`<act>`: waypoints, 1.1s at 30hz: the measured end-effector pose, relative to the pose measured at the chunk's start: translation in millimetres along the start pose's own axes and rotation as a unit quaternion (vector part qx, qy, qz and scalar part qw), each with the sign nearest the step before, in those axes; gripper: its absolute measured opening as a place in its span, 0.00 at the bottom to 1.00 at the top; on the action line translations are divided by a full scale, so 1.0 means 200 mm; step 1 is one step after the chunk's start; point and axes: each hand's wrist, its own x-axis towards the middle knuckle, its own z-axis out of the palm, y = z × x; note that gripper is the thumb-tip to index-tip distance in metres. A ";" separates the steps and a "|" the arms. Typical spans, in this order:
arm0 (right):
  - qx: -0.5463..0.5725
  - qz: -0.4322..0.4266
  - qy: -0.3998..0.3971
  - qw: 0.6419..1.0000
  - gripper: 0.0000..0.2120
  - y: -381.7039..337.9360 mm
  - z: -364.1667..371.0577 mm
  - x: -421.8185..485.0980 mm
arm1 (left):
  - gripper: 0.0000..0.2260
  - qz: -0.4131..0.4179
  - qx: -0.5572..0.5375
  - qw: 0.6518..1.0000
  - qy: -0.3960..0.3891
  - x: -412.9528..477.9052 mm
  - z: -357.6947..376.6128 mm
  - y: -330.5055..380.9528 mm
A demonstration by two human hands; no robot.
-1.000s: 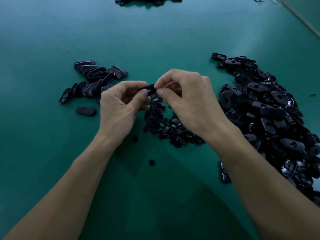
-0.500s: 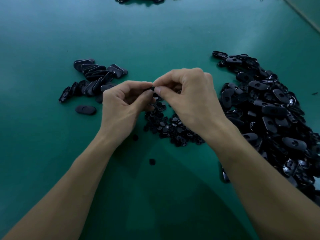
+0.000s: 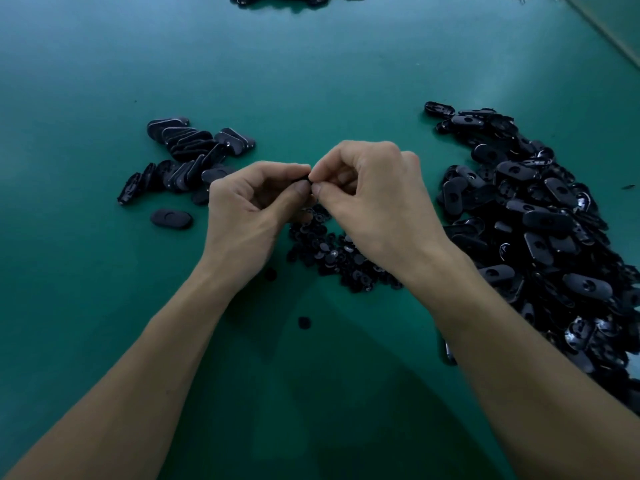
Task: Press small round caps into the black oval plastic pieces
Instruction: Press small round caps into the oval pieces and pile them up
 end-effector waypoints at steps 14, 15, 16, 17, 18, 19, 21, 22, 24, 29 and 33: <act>-0.029 0.015 0.019 0.999 0.07 -0.01 0.05 -0.02 | 0.12 0.031 0.034 0.999 -0.021 0.00 -0.01 -0.01; -0.032 0.017 0.018 0.999 0.07 -0.01 0.05 -0.02 | 0.11 0.036 0.041 0.998 -0.022 0.00 -0.02 -0.01; -0.034 0.016 0.018 0.999 0.07 -0.01 0.05 -0.03 | 0.11 0.040 0.047 0.998 -0.022 0.00 -0.02 -0.02; -0.036 0.012 0.018 0.999 0.07 -0.01 0.06 -0.03 | 0.11 0.043 0.050 0.998 -0.023 0.00 -0.02 -0.02; -0.039 0.007 0.020 0.999 0.07 -0.01 0.06 -0.03 | 0.11 0.045 0.051 0.997 -0.023 0.00 -0.02 -0.03; -0.043 0.001 0.021 0.999 0.07 -0.01 0.06 -0.03 | 0.10 0.047 0.050 0.997 -0.022 0.00 -0.01 -0.03; -0.048 -0.007 0.018 0.999 0.08 -0.02 0.06 -0.03 | 0.09 0.046 0.044 0.998 -0.020 0.00 -0.01 -0.03; -0.046 -0.006 0.013 0.999 0.08 -0.02 0.06 -0.03 | 0.09 0.044 0.039 0.998 -0.018 0.00 -0.02 -0.03; -0.036 -0.004 0.008 0.999 0.09 -0.02 0.06 -0.03 | 0.08 0.040 0.029 0.999 -0.013 0.00 -0.02 -0.03; -0.022 -0.013 0.003 1.000 0.10 -0.02 0.05 -0.02 | 0.07 0.035 0.010 0.999 0.001 0.01 -0.02 -0.03; -0.018 -0.021 -0.008 1.000 0.08 0.00 0.03 0.00 | 0.07 0.039 0.007 0.999 -0.009 0.02 -0.02 -0.02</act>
